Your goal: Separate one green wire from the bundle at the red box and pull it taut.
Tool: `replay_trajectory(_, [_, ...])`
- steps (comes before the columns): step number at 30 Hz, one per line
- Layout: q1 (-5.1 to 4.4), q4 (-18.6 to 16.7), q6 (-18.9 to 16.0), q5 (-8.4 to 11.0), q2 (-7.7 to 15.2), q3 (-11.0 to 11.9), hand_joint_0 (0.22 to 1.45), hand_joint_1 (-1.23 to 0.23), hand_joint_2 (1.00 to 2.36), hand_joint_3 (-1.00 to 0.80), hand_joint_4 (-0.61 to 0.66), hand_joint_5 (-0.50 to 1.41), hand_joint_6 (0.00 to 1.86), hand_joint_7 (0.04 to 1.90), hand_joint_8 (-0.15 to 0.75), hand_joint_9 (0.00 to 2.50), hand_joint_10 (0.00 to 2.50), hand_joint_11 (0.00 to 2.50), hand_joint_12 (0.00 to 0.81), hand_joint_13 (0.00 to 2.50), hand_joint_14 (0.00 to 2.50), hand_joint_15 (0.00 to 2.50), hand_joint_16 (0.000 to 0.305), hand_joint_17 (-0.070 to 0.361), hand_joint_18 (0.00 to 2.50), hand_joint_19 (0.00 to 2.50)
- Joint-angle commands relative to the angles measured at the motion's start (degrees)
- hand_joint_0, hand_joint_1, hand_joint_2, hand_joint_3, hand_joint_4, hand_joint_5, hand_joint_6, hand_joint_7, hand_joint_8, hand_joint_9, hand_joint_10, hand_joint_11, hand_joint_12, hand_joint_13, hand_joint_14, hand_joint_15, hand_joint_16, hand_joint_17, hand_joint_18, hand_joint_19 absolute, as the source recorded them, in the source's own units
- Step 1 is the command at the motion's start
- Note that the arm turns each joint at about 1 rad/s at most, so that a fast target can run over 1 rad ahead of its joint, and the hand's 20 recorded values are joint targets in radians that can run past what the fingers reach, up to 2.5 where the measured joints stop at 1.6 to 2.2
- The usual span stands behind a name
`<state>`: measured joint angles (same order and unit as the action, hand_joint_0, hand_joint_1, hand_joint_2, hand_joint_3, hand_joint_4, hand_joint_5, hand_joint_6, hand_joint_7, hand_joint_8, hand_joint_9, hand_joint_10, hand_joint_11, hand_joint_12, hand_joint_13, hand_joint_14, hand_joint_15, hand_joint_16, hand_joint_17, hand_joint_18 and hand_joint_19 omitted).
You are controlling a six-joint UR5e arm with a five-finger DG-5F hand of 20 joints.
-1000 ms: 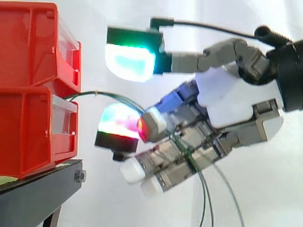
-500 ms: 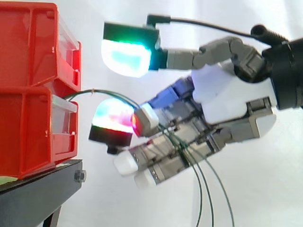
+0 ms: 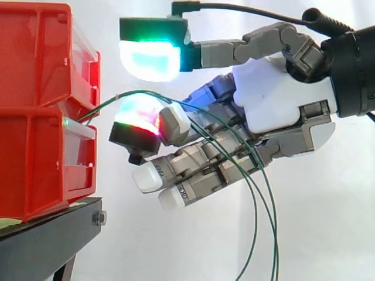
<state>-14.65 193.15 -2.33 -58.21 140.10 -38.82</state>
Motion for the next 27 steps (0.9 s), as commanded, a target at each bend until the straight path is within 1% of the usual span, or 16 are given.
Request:
replay_trajectory(1, [-0.02,-0.2,0.1,0.03,0.0,-0.1,0.64,-0.61,1.02,-0.21,0.22,-0.14,0.61,1.39,0.349,1.02,0.02,1.04,0.434,0.85,0.01,0.33,0.047,0.105,0.59,0.32])
replay_trajectory(8, [-0.02,-0.3,-0.1,0.03,0.0,-0.7,0.62,-0.58,1.03,-0.08,0.27,-0.18,0.74,1.29,0.372,0.97,0.01,1.1,0.442,0.84,0.01,0.33,0.047,0.107,0.62,0.33])
replay_trajectory(9, [-0.02,-0.3,-0.1,0.03,0.0,-0.7,0.62,-0.65,1.03,-0.07,0.29,-0.21,0.81,1.21,0.388,0.92,0.01,1.09,0.445,0.84,0.01,0.34,0.048,0.109,0.63,0.34])
replay_trajectory(12, [-0.02,-0.3,-0.2,0.12,0.0,-0.7,0.62,-0.69,1.03,-0.07,0.31,-0.22,0.84,1.2,0.389,0.92,0.01,1.09,0.448,0.83,0.01,0.33,0.049,0.11,0.65,0.34])
replay_trajectory(13, [-0.02,-0.3,-0.2,0.12,0.0,-0.7,0.61,-0.72,1.02,-0.17,0.31,-0.22,0.84,1.19,0.388,0.92,0.01,1.1,0.448,0.83,0.01,0.33,0.049,0.11,0.65,0.33])
replay_trajectory(14, [-0.02,-0.3,-0.2,0.12,0.0,-0.7,0.61,-0.72,1.02,-0.19,0.31,-0.22,0.84,1.19,0.387,0.92,0.01,1.11,0.447,0.83,0.01,0.34,0.049,0.11,0.65,0.33])
replay_trajectory(15, [-0.02,-0.3,-0.2,0.2,0.0,-0.7,0.59,-0.71,1.01,-0.39,0.31,-0.22,0.83,1.14,0.39,0.93,0.01,1.1,0.449,0.83,0.01,0.34,0.049,0.111,0.65,0.34])
replay_trajectory(16, [-0.02,-0.3,-0.2,0.2,0.0,-0.7,0.57,-0.68,1.0,-0.48,0.29,-0.22,0.81,1.14,0.385,0.95,0.01,1.09,0.449,0.84,0.01,0.33,0.05,0.112,0.65,0.34])
replay_trajectory(17, [-0.11,-0.3,-0.2,0.2,0.0,-0.8,0.57,-0.66,1.0,-0.5,0.29,-0.21,0.8,1.11,0.384,0.95,0.01,1.09,0.45,0.84,0.01,0.34,0.05,0.112,0.65,0.35])
replay_trajectory(19, [-0.11,-0.3,-0.4,0.2,0.0,-1.2,0.54,-0.54,1.0,-0.5,0.27,-0.17,0.71,1.17,0.382,0.98,0.01,1.04,0.451,0.85,0.01,0.33,0.051,0.114,0.66,0.35])
replay_trajectory(20, [-0.02,-0.3,-0.6,0.2,0.0,-1.3,0.54,-0.54,1.0,-0.5,0.28,-0.17,0.7,1.18,0.38,0.99,0.01,1.04,0.449,0.85,0.01,0.34,0.051,0.114,0.66,0.35])
replay_trajectory(22, [0.15,-0.3,-0.7,0.2,0.0,-1.5,0.54,-0.49,1.0,-0.5,0.26,-0.14,0.62,1.31,0.381,1.0,0.02,1.01,0.451,0.85,0.01,0.33,0.05,0.113,0.65,0.35])
replay_trajectory(24, [0.24,-0.1,-0.7,0.2,0.0,-1.9,0.55,-0.48,1.0,-0.5,0.25,-0.14,0.62,1.33,0.373,1.01,0.01,1.01,0.445,0.85,0.01,0.33,0.049,0.111,0.65,0.35])
replay_trajectory(25, [0.24,-0.1,-0.7,0.2,0.0,-2.1,0.59,-0.49,1.0,-0.5,0.24,-0.14,0.66,1.31,0.367,1.02,0.02,1.01,0.439,0.85,0.01,0.33,0.048,0.108,0.64,0.36])
replay_trajectory(26, [0.33,-0.1,-0.7,0.2,0.0,-2.1,0.63,-0.54,1.01,-0.35,0.23,-0.14,0.66,1.33,0.366,1.02,0.02,1.01,0.44,0.86,0.01,0.33,0.048,0.107,0.64,0.35])
replay_trajectory(27, [0.33,-0.1,-0.8,0.2,0.0,-2.1,0.63,-0.55,1.02,-0.29,0.22,-0.15,0.68,1.32,0.371,1.02,0.02,1.01,0.44,0.87,0.01,0.33,0.048,0.107,0.64,0.34])
